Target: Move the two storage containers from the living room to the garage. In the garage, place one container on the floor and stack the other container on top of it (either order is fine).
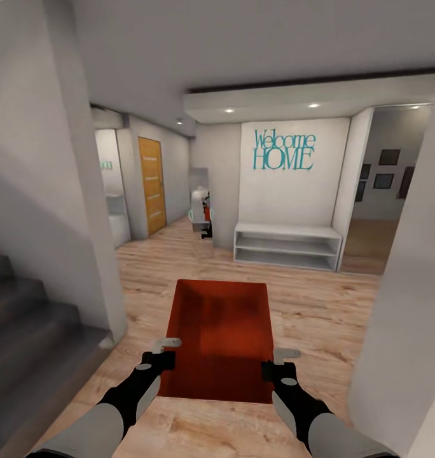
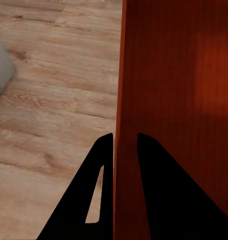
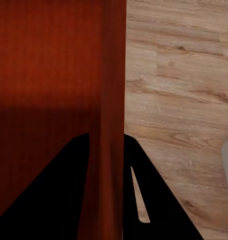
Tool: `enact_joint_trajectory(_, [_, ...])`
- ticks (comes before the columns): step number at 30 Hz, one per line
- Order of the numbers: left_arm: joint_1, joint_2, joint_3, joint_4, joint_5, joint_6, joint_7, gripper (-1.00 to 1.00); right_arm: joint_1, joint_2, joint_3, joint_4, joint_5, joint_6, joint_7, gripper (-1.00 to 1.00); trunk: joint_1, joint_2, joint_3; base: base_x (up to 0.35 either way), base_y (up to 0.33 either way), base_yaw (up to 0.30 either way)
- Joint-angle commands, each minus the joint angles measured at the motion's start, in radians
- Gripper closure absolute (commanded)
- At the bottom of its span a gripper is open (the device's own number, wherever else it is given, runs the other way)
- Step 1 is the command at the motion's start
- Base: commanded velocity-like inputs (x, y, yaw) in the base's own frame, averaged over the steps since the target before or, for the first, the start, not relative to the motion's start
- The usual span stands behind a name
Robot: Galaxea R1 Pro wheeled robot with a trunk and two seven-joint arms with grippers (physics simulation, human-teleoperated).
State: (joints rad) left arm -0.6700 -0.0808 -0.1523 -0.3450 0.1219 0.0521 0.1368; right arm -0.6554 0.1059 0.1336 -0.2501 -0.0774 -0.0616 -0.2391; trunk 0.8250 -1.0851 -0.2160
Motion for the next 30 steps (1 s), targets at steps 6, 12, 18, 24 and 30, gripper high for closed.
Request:
enact_joint_trajectory(6, [0.0, 0.001, -0.004, -0.006, -0.01, -0.013, 0.027, 1.0, -0.001, 0.0, -0.009, 0.003, -0.022, -0.003, -0.003, 1.0, 0.001, -0.001, -0.001, 0.317, 0.0, 0.0])
enact_joint_trajectory(12, [0.0, 0.003, -0.004, -0.005, -0.01, -0.013, 0.027, 1.0, -0.001, 0.0, -0.009, 0.003, -0.023, -0.004, -0.003, 1.0, 0.001, -0.001, -0.001, 0.317, 0.0, 0.0])
enact_joint_trajectory(18, [0.0, 0.003, -0.004, -0.005, -0.01, -0.012, 0.027, 1.0, -0.001, 0.0, -0.009, 0.003, -0.024, -0.003, -0.003, 1.0, 0.001, -0.001, -0.001, 0.317, 0.0, 0.014])
enact_joint_trajectory(24, [0.0, 0.003, -0.004, -0.005, -0.01, -0.013, 0.027, 1.0, -0.001, 0.0, -0.009, 0.003, -0.024, -0.003, -0.003, 1.0, 0.001, -0.001, -0.001, 0.317, 0.0, 0.22])
enact_joint_trajectory(30, [0.0, 0.003, -0.004, -0.005, -0.01, -0.013, 0.027, 1.0, -0.001, 0.0, -0.009, 0.003, -0.024, -0.004, -0.002, 1.0, 0.001, -0.001, -0.001, 0.317, 0.0, 0.125])
